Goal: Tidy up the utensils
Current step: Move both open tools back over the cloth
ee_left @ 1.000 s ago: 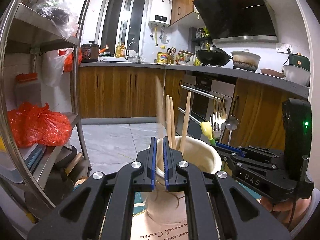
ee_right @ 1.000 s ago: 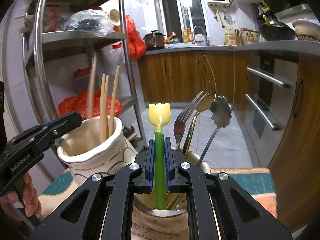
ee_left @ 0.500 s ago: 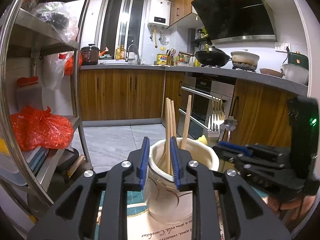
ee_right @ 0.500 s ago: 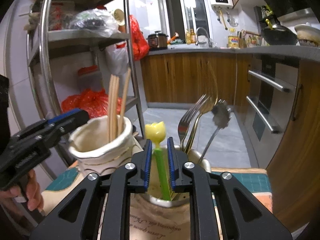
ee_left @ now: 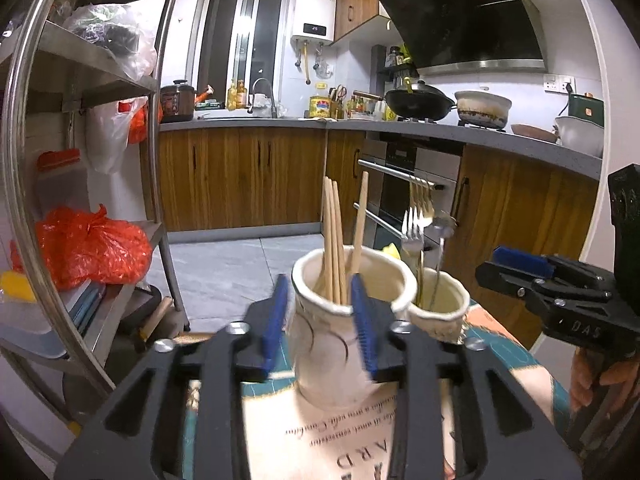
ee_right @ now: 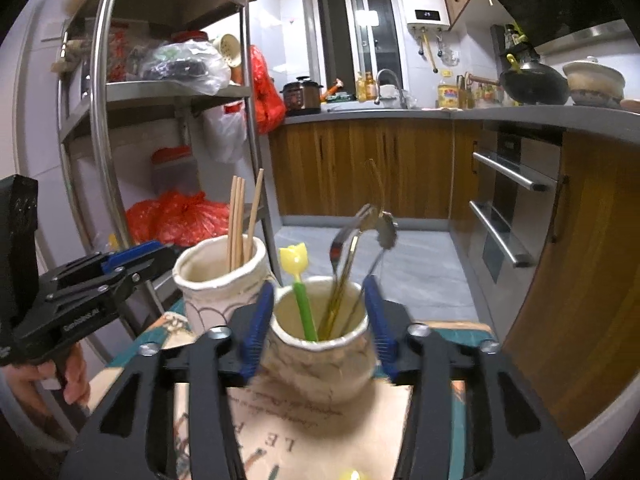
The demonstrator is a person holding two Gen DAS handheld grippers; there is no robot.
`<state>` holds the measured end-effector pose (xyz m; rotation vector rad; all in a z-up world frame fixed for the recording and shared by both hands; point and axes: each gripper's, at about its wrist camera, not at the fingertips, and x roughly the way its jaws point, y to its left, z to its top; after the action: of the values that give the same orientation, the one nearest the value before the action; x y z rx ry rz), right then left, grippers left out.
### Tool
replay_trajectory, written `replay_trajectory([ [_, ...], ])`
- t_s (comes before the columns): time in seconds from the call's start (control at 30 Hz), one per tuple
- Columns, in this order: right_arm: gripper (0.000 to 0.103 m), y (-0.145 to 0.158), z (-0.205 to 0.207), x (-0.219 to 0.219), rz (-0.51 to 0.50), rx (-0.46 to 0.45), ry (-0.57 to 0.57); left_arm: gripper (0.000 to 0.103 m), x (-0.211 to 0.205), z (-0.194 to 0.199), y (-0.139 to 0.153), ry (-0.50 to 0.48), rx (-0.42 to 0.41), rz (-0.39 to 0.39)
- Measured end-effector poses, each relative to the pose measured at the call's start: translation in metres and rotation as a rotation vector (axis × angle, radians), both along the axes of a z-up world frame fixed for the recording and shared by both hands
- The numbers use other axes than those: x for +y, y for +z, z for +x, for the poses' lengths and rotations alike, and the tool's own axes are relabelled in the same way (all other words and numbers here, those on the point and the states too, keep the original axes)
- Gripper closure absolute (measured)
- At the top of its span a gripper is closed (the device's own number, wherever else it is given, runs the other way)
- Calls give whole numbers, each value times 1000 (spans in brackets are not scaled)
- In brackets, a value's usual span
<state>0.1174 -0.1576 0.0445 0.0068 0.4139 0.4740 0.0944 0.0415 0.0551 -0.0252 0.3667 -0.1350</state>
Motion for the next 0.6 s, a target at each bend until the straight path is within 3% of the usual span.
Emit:
replay_trajectory([
  [0.03, 38, 0, -3, -4, 0, 0, -8, 49, 0, -5, 0, -1, -2, 1],
  [0.17, 21, -1, -12, -20, 14, 12, -33, 34, -2, -19, -2, -11, 4, -10],
  [0.33, 10, -11, -26, -37, 13, 62, -74, 11, -8, -35, -5, -14, 3, 2],
  [0.43, 7, -26, -32, -38, -25, 117, -97, 6, -11, -41, -8, -18, 11, 5],
  [0.6, 6, -53, -42, -38, -98, 210, -137, 6, -11, -47, -18, -13, 48, -12],
])
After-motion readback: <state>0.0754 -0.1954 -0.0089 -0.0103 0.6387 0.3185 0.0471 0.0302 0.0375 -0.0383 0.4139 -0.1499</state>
